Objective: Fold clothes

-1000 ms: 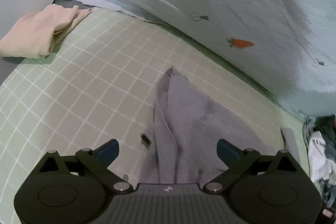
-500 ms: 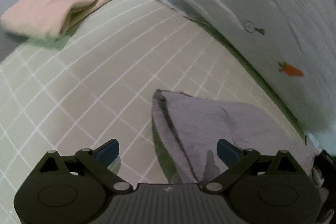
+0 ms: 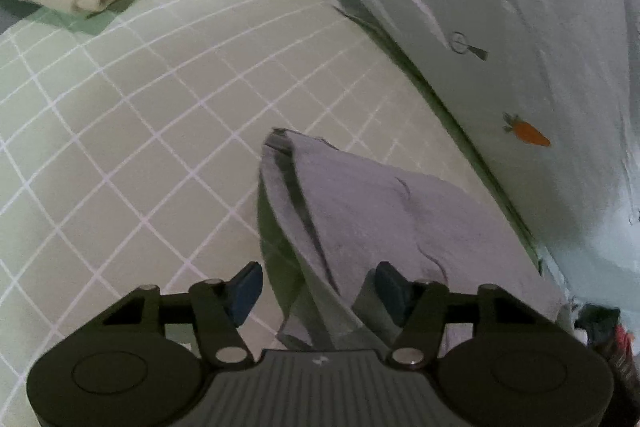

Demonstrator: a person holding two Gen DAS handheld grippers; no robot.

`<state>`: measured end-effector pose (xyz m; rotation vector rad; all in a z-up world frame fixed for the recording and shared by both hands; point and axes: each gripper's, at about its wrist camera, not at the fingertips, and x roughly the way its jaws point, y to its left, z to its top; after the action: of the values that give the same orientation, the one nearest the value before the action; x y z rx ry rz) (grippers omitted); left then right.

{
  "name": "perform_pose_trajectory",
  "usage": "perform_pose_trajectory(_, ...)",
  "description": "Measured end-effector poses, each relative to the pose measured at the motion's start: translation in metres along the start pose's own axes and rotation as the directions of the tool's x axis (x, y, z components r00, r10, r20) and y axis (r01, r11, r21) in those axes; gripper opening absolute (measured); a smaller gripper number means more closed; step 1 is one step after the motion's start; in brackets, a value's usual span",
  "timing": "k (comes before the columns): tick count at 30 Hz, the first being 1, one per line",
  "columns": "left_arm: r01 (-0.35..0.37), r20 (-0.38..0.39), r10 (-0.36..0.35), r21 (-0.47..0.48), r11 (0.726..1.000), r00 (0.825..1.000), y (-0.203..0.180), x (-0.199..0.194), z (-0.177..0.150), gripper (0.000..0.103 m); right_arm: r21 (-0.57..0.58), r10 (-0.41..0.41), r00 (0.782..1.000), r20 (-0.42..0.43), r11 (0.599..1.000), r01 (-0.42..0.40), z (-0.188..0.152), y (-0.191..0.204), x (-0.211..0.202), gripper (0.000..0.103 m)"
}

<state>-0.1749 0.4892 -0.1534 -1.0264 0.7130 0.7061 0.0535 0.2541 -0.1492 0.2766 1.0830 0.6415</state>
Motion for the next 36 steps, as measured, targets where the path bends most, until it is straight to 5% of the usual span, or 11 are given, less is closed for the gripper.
perform_pose_trajectory(3,0.004,0.002,-0.004,0.000,1.000,1.000,0.002,-0.003,-0.003,0.063,0.017,0.085,0.995,-0.054,0.996,-0.085,-0.006,0.016,0.011,0.054)
perform_pose_trajectory(11,0.000,0.004,0.000,-0.025,1.000,1.000,0.015,-0.002,-0.001,0.063,0.251,0.135,0.982,-0.134,0.963,-0.099,-0.012,0.006,0.037,0.052)
perform_pose_trajectory(14,0.000,-0.002,0.000,-0.038,0.999,1.000,0.020,0.000,0.001,0.063,0.419,0.208,0.970,-0.122,0.897,-0.140,-0.011,-0.011,0.043,0.049)
perform_pose_trajectory(17,0.003,-0.015,-0.004,-0.051,0.999,1.000,0.023,0.002,0.003,0.063,0.569,0.329,0.940,-0.093,0.792,-0.221,-0.009,-0.032,0.048,0.027)
perform_pose_trajectory(19,0.001,-0.016,-0.002,-0.041,0.999,1.000,0.021,0.001,0.003,0.063,0.576,0.393,0.917,-0.069,0.766,-0.285,-0.008,-0.036,0.047,0.021)
perform_pose_trajectory(24,-0.013,-0.021,0.013,-0.020,1.000,1.000,0.015,0.000,-0.002,0.063,0.530,0.477,0.878,-0.045,0.756,-0.384,-0.006,-0.031,0.039,0.029)
perform_pose_trajectory(26,-0.019,-0.024,0.018,-0.017,1.000,1.000,0.014,0.000,-0.004,0.063,0.529,0.452,0.890,-0.059,0.771,-0.356,-0.006,-0.034,0.046,0.046)
perform_pose_trajectory(29,-0.030,-0.026,0.030,-0.013,0.999,0.999,0.014,0.000,-0.006,0.063,0.554,0.412,0.908,-0.077,0.775,-0.305,-0.009,-0.040,0.059,0.045)
perform_pose_trajectory(31,-0.036,-0.026,0.035,-0.009,0.999,0.999,0.013,0.001,-0.006,0.064,0.539,0.408,0.909,-0.083,0.786,-0.303,-0.008,-0.039,0.062,0.041)
perform_pose_trajectory(34,-0.047,-0.027,0.047,-0.001,0.999,0.999,0.012,0.001,-0.005,0.064,0.486,0.424,0.902,-0.084,0.807,-0.334,-0.005,-0.031,0.060,0.007)
perform_pose_trajectory(36,-0.057,-0.028,0.057,0.006,0.998,0.998,0.011,0.000,-0.005,0.064,0.464,0.464,0.884,-0.058,0.796,-0.388,-0.002,-0.028,0.048,0.005)
